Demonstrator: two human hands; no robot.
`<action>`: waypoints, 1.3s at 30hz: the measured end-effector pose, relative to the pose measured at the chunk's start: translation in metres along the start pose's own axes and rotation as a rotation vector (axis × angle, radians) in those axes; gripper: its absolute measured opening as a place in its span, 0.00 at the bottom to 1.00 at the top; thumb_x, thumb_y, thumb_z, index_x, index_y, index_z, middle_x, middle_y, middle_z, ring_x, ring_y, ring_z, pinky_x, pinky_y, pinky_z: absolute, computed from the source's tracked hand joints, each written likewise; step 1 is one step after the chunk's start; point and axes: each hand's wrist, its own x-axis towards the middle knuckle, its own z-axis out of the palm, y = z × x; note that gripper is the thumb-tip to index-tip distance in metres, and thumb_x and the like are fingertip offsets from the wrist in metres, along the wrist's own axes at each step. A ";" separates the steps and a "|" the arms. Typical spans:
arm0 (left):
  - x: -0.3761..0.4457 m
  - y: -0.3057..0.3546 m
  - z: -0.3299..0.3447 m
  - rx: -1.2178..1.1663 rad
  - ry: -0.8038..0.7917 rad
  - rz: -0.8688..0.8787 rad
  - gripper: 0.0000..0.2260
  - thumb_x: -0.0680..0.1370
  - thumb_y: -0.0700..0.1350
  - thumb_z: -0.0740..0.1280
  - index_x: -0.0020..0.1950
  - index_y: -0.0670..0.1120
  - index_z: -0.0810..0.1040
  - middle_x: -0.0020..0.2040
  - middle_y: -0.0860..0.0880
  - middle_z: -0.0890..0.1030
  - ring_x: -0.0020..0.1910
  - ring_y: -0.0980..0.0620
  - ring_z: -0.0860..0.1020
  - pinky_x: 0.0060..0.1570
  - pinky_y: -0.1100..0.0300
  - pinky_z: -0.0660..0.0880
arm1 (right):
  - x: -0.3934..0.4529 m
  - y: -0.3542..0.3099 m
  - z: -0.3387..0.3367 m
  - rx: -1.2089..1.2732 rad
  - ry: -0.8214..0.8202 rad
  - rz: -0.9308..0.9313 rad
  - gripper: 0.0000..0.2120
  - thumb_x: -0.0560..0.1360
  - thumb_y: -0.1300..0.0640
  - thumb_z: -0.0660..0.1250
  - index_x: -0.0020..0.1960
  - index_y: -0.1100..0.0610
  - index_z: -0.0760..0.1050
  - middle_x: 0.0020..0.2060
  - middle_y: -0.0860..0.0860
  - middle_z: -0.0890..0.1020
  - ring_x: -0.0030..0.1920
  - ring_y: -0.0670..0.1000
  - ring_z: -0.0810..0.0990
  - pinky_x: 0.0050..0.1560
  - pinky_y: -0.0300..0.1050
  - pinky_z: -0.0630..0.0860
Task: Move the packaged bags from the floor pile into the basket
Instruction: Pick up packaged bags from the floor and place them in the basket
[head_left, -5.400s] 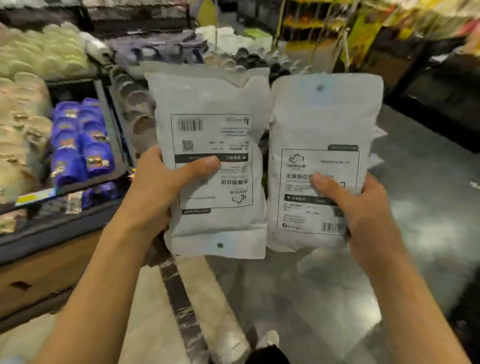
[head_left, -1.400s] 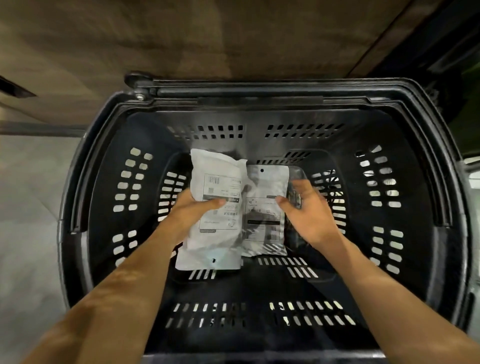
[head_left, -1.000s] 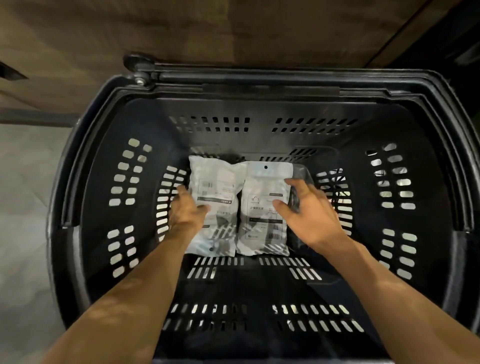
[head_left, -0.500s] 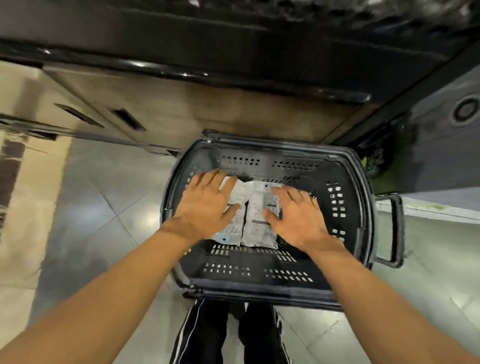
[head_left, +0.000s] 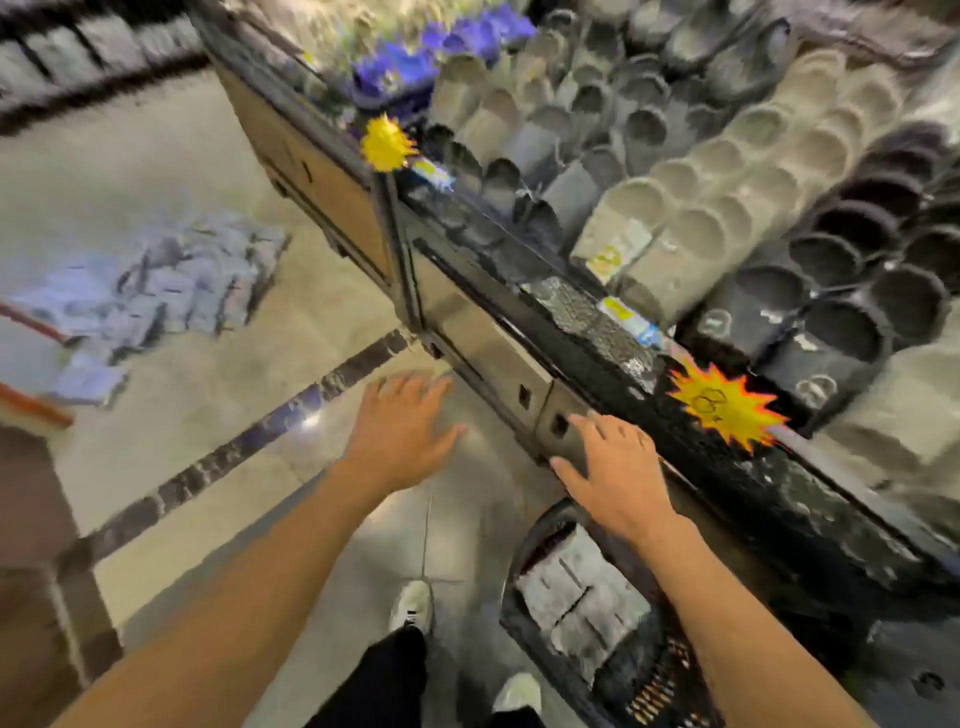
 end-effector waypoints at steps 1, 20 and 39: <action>-0.007 -0.027 -0.017 -0.004 0.064 -0.055 0.28 0.81 0.63 0.63 0.77 0.49 0.71 0.76 0.44 0.74 0.74 0.40 0.72 0.72 0.41 0.65 | 0.014 -0.027 -0.015 -0.007 0.029 -0.064 0.34 0.75 0.34 0.58 0.74 0.53 0.74 0.70 0.57 0.78 0.70 0.61 0.76 0.69 0.60 0.71; -0.100 -0.480 -0.111 -0.057 0.291 -0.719 0.33 0.79 0.69 0.54 0.72 0.48 0.78 0.69 0.42 0.81 0.64 0.39 0.81 0.61 0.42 0.76 | 0.269 -0.537 -0.091 -0.102 0.061 -0.704 0.33 0.81 0.33 0.58 0.81 0.46 0.62 0.81 0.51 0.66 0.80 0.55 0.63 0.80 0.58 0.55; 0.055 -0.829 -0.132 -0.178 0.351 -1.054 0.28 0.79 0.67 0.58 0.65 0.48 0.79 0.59 0.48 0.83 0.57 0.41 0.82 0.51 0.46 0.78 | 0.612 -0.859 -0.074 0.021 -0.151 -0.901 0.39 0.76 0.27 0.54 0.80 0.49 0.65 0.79 0.52 0.70 0.79 0.55 0.67 0.77 0.56 0.65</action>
